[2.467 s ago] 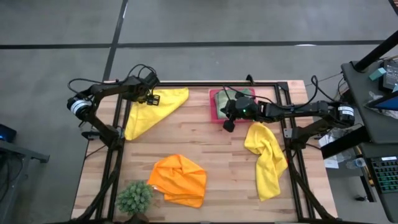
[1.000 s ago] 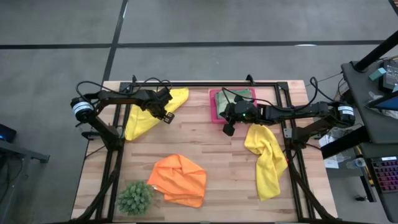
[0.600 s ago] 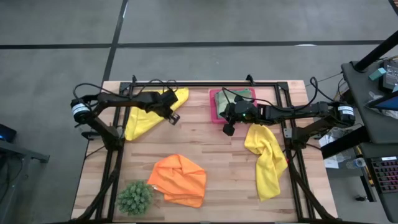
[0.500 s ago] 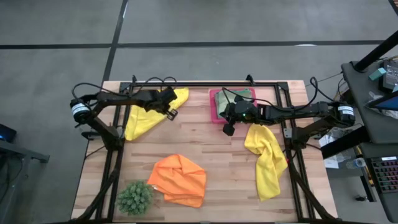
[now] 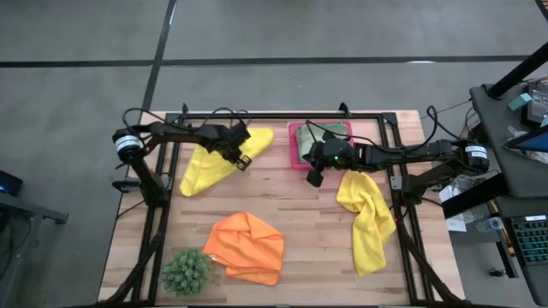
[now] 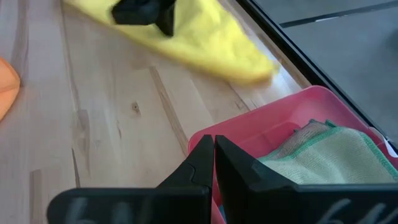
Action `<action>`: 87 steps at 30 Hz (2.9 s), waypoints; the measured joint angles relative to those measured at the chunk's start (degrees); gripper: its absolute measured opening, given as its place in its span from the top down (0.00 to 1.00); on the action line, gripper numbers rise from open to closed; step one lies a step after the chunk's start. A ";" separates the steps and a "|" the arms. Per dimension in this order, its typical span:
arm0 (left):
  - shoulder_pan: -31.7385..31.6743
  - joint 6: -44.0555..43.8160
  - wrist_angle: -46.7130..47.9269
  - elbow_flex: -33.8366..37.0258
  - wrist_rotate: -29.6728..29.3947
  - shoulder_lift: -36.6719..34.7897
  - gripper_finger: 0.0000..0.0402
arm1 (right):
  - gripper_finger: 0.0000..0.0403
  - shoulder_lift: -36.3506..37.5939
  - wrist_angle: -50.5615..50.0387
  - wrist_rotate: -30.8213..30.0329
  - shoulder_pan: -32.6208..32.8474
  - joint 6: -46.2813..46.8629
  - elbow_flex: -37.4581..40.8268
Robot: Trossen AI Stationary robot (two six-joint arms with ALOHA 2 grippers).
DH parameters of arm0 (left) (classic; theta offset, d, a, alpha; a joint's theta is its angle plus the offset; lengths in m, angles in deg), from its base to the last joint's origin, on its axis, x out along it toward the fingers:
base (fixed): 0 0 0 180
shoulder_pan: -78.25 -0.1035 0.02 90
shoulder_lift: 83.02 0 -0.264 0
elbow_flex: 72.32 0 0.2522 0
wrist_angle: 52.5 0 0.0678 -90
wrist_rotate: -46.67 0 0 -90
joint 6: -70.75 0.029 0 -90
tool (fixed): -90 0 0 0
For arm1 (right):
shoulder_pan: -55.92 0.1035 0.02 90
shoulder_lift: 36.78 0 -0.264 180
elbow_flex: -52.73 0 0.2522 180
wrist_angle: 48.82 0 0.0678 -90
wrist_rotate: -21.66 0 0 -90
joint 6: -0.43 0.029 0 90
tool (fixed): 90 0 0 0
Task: Fold microfiber towels
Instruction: Fold the top yellow microfiber cloth
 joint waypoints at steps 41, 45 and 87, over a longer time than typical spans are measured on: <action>-15.65 -2.59 7.69 6.73 -6.04 -11.12 0.58 | 0.98 -0.05 -1.23 0.03 0.01 0.51 0.58; -15.28 -2.50 7.73 7.56 -1.03 -11.12 0.58 | 0.98 -0.07 -1.21 0.03 0.01 0.51 0.66; 34.26 8.12 -5.17 5.66 -11.14 -29.87 1.00 | 0.72 -2.71 10.54 9.54 6.13 4.97 1.01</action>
